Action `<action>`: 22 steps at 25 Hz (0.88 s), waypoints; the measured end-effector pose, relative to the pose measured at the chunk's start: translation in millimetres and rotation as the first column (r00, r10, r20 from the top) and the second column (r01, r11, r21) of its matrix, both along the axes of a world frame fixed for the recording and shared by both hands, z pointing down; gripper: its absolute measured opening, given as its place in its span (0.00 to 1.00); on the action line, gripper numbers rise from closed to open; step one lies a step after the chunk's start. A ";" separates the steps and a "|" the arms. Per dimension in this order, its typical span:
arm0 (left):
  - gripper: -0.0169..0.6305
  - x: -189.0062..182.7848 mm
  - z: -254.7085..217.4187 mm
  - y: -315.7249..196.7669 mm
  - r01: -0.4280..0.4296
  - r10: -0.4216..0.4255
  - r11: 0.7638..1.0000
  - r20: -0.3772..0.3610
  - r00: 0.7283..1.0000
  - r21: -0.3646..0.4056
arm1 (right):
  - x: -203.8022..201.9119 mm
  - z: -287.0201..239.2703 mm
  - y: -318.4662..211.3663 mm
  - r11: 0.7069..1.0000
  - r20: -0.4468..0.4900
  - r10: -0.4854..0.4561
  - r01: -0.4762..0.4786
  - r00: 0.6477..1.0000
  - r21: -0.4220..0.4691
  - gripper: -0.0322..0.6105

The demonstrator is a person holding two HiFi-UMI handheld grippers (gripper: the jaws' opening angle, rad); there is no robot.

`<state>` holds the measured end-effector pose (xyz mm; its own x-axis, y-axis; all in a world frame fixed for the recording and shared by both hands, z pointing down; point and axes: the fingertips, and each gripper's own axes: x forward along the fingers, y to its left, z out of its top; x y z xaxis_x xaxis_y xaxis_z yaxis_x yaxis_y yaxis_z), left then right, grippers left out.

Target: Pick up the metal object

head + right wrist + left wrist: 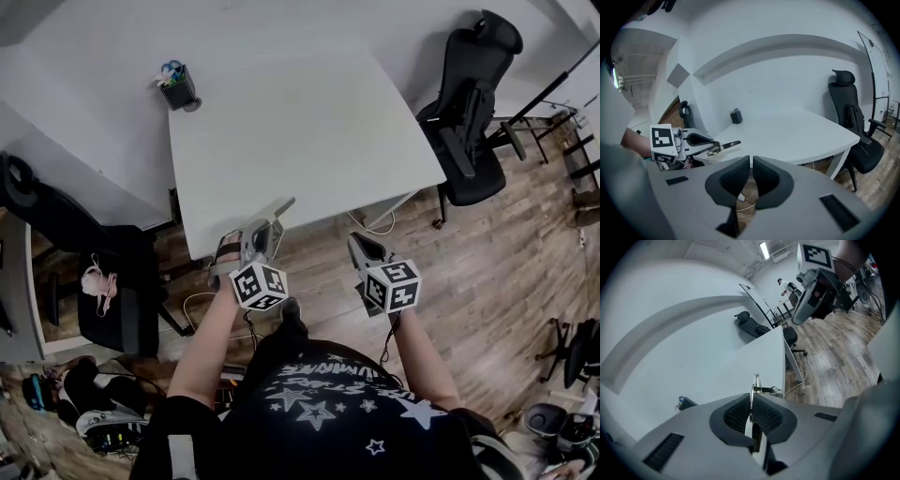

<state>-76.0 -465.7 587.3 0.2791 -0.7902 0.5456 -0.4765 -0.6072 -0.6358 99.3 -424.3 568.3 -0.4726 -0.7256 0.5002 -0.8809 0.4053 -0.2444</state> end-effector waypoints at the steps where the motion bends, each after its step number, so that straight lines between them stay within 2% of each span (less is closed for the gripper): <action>1: 0.07 0.0 -2.9 3.4 0.007 -0.007 1.000 -0.004 1.000 0.004 | 0.0 -2.1 4.1 1.000 0.008 -0.007 0.007 1.000 0.003 0.13; 5: 0.07 1.7 -16.1 19.2 0.031 -0.030 0.999 -0.030 0.999 0.015 | 5.2 -9.9 19.2 1.000 0.030 -0.005 0.005 1.000 0.017 0.13; 12: 0.07 6.5 -42.1 55.0 0.119 -0.124 0.992 -0.192 0.974 -0.037 | 17.8 -23.3 49.8 0.999 0.042 -0.002 0.000 0.999 0.041 0.13; 17: 0.07 9.1 -49.7 87.6 0.191 -0.214 0.976 -0.308 0.927 -0.103 | 26.9 -28.1 79.2 0.999 0.048 -0.017 0.015 0.999 0.046 0.13; 22: 0.07 6.3 -57.5 129.3 0.249 -0.297 0.954 -0.416 0.859 -0.168 | 31.8 -33.2 117.7 0.998 0.054 -0.033 0.030 0.998 0.053 0.13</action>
<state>-69.7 -336.3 529.9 0.2868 -0.8145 0.5043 -0.8445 -0.4635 -0.2682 131.1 -306.6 535.1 -0.5213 -0.7342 0.4349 -0.8533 0.4458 -0.2703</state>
